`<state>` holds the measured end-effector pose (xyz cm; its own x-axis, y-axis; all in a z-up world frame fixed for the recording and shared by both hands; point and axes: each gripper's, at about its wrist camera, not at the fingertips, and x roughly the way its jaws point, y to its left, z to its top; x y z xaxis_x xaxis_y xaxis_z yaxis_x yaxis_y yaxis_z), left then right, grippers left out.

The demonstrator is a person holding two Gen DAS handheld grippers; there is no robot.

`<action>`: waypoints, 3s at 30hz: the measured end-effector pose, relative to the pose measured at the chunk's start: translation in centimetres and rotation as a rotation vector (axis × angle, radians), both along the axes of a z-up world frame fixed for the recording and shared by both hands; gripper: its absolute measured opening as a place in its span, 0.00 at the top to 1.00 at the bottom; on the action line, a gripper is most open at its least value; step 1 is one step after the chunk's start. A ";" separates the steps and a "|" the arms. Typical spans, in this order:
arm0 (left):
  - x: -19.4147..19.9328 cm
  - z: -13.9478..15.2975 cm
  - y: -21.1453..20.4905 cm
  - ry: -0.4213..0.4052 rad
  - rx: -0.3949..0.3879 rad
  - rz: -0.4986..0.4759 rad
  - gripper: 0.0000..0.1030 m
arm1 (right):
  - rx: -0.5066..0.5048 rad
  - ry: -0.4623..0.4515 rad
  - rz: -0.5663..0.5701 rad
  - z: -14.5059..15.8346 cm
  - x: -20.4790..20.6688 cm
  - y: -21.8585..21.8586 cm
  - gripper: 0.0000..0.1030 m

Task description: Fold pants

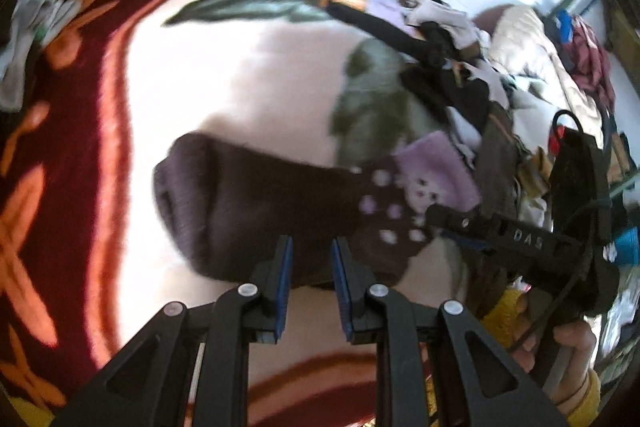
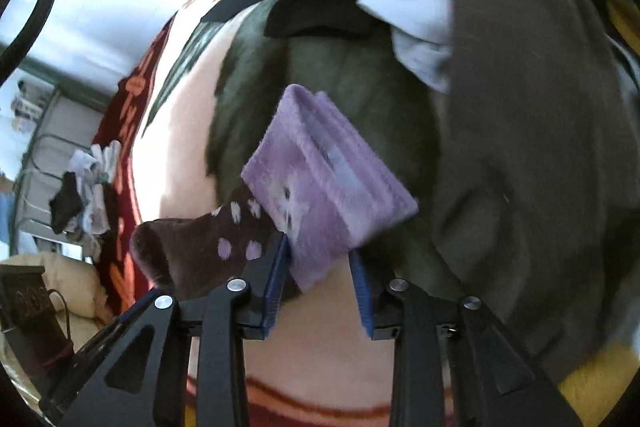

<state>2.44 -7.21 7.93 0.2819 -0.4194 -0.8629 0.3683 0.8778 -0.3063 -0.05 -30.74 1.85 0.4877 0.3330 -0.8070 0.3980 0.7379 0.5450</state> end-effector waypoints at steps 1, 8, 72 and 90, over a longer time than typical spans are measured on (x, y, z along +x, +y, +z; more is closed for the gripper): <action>0.0 -0.1 -0.6 -0.001 0.009 -0.011 0.80 | 0.019 -0.005 -0.013 -0.1 -0.5 -0.2 0.67; -0.1 -4.4 -3.0 0.084 0.067 0.009 0.80 | 0.094 -0.017 -0.051 -2.4 0.9 -0.2 0.64; 1.8 -1.2 1.7 -0.102 0.057 0.111 0.68 | -0.426 -0.307 0.154 7.1 0.2 7.6 0.85; 2.3 -1.9 10.5 -0.099 0.068 0.203 0.68 | -0.501 -0.241 0.350 4.4 3.6 19.4 0.79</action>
<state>4.78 3.29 6.05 0.4397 -0.2873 -0.8510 0.2074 0.9543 -0.2151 3.55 -11.35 6.26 0.6052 0.1169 -0.7874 -0.0018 0.9894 0.1455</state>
